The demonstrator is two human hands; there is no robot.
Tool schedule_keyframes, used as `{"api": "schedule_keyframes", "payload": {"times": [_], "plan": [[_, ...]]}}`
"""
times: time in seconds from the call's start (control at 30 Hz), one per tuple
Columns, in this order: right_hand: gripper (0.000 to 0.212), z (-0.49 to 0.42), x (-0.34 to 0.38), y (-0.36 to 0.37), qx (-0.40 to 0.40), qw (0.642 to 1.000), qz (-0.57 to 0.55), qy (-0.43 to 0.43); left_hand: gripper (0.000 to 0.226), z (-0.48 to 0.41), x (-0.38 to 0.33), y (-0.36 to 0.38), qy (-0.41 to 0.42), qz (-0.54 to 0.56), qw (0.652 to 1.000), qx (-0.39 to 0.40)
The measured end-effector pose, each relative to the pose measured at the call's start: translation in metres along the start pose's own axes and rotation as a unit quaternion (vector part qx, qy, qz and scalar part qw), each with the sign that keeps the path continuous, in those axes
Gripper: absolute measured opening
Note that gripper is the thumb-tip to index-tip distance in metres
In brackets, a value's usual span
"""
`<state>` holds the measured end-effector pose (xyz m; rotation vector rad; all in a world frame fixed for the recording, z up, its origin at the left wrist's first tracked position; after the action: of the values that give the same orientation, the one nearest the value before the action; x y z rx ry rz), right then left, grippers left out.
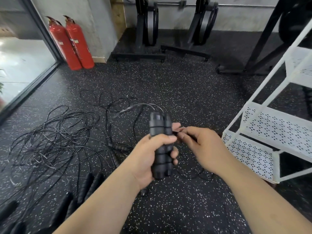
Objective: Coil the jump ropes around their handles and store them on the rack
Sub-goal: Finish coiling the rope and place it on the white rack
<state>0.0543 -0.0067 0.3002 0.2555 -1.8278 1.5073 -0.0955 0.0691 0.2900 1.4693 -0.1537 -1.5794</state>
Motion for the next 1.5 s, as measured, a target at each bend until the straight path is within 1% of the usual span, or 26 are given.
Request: {"api": "schedule_keyframes", "payload": {"times": [0.07,0.13,0.2,0.33,0.4,0.47,0.57,0.63,0.7,0.77,0.8,0.87,1.0,1.1,1.23,1.33,1.4,1.5], "plan": [[0.019,0.000,-0.002,0.004,0.010,1.000,0.002,-0.002,0.051,-0.001,0.006,0.004,-0.010,-0.005,1.000,0.000],[0.020,-0.001,-0.006,0.005,0.028,1.000,0.012,0.002,0.053,-0.002,0.001,0.004,0.000,0.001,1.000,0.004],[0.024,-0.001,-0.009,-0.001,0.038,0.999,0.003,0.011,0.056,-0.003,-0.013,0.000,0.027,0.011,1.000,-0.003],[0.030,-0.001,-0.011,-0.016,0.037,0.999,-0.011,0.021,0.062,-0.004,-0.041,-0.020,0.087,0.078,0.992,-0.050],[0.031,-0.001,-0.010,-0.017,0.027,0.999,-0.008,0.015,0.059,-0.003,-0.044,-0.025,0.097,0.088,0.989,-0.063],[0.032,-0.001,-0.009,-0.015,0.008,1.000,-0.007,0.014,0.056,-0.003,-0.038,-0.024,0.081,0.078,0.992,-0.063],[0.032,-0.002,-0.008,-0.008,-0.006,1.000,-0.015,0.021,0.058,-0.002,-0.019,-0.012,0.033,0.047,0.998,-0.032],[0.030,-0.003,-0.007,-0.001,-0.005,1.000,-0.003,0.016,0.054,-0.001,-0.005,-0.003,0.009,0.006,1.000,-0.006],[0.027,-0.003,-0.006,0.005,0.000,1.000,0.013,0.014,0.049,-0.001,0.006,0.003,-0.009,-0.024,1.000,0.004],[0.024,-0.003,-0.007,0.006,0.021,1.000,0.018,0.013,0.046,-0.002,0.005,0.003,-0.021,-0.016,1.000,-0.003],[0.023,-0.002,-0.008,0.005,0.035,0.999,0.018,0.013,0.045,-0.003,0.000,0.001,-0.017,-0.006,1.000,-0.008],[0.024,-0.001,-0.012,-0.002,0.050,0.998,0.011,0.021,0.047,-0.005,-0.018,-0.008,0.017,0.022,0.999,-0.026],[0.027,0.000,-0.013,-0.014,0.031,0.999,0.008,0.022,0.063,-0.005,-0.042,-0.027,0.081,0.098,0.989,-0.069],[0.029,-0.001,-0.010,-0.010,0.011,1.000,-0.003,0.019,0.067,-0.004,-0.034,-0.025,0.057,0.088,0.993,-0.058],[0.023,-0.003,-0.005,0.002,0.009,1.000,0.014,0.010,0.055,-0.003,-0.006,-0.006,-0.007,0.021,1.000,-0.016],[0.017,-0.002,-0.004,0.009,0.027,0.999,0.028,0.006,0.050,-0.003,0.007,0.002,-0.025,-0.013,1.000,-0.007],[0.018,-0.002,-0.006,0.008,0.040,0.998,0.039,0.003,0.047,-0.005,0.002,0.000,-0.023,-0.003,1.000,-0.017],[0.025,-0.002,-0.014,-0.005,0.045,0.998,0.036,0.028,0.048,-0.006,-0.023,-0.014,0.029,0.043,0.997,-0.060]]}}
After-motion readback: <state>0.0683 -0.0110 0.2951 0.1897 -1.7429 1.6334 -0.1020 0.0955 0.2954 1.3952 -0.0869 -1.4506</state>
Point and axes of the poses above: each hand's wrist, its own z-axis away from the middle knuckle, its own y-axis out of the palm, x = y × z, the point moved 5 cm from there along -z, towards the middle knuckle, and after that the axes turned 7 degrees about z, right-handed, at the moved point
